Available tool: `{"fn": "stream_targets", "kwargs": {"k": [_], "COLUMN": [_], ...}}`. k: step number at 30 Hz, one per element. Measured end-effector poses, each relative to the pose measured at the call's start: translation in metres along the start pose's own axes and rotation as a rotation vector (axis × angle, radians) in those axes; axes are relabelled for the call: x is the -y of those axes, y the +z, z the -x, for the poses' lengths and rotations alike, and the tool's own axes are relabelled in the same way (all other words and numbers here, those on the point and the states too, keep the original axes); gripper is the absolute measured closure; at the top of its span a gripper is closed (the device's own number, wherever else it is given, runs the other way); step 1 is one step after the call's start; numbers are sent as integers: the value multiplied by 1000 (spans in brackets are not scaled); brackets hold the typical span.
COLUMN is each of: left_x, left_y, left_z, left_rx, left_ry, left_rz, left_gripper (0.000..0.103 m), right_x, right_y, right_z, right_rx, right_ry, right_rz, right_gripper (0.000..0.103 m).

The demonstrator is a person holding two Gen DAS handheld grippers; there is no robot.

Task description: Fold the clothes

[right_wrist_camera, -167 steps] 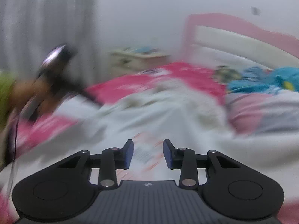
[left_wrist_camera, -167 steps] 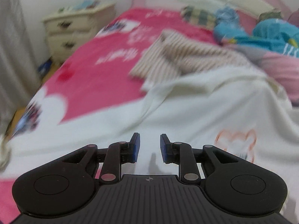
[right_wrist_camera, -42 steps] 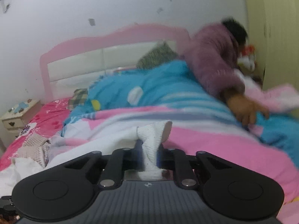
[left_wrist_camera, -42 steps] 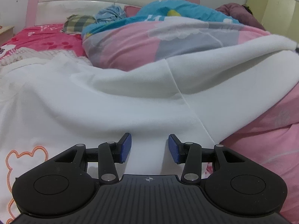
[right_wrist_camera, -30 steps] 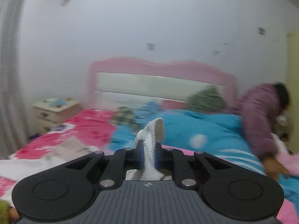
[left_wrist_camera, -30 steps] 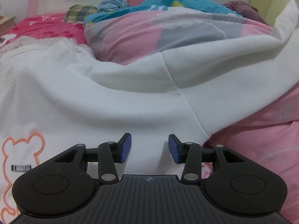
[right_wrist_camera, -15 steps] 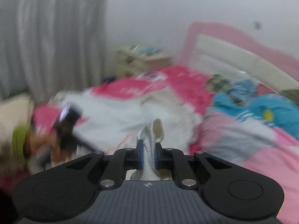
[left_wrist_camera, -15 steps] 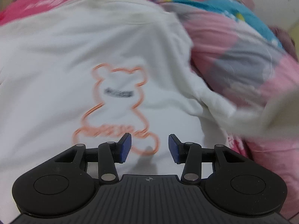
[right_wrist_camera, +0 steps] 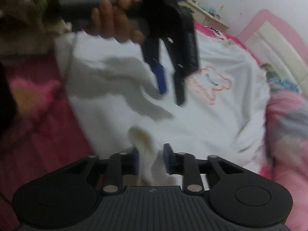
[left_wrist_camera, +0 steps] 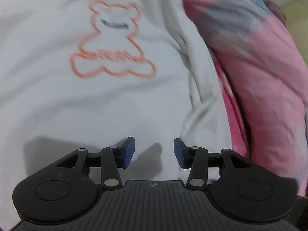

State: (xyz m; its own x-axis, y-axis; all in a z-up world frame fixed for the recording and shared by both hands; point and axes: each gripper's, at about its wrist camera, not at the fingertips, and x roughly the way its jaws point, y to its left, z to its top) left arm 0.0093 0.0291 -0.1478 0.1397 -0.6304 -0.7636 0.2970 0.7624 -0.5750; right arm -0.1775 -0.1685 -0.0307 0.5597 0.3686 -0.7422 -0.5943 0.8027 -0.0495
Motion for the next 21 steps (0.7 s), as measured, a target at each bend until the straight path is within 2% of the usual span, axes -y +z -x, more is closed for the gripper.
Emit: {"fn": "stream_targets", "kwargs": {"k": [4,7,14,18,21], "left_x": [14,24,38,44,50], "left_y": [-4,-7,-15,0,26], "left_z": [-10,-19,-35,-27,-22], "left_rx": [-38,-50,-78,-38,37], "left_ry": [-37,-30,4,50,75], "left_rz": [-64,-109,-168,-205,-229], "left_gripper": [52,52,52,52,52], "right_x": [-2,-1,80,102,119], "right_y": [-23,-40,-95,-86,-68], "right_z": [2,4,36,33,20], "right_rx": [19,35,107,90,84], "right_ry": [41,65,-46,-86,-133], "right_rz": [-172,-314,-904,-900,-857], "right_gripper": [60,60,60,60,60]}}
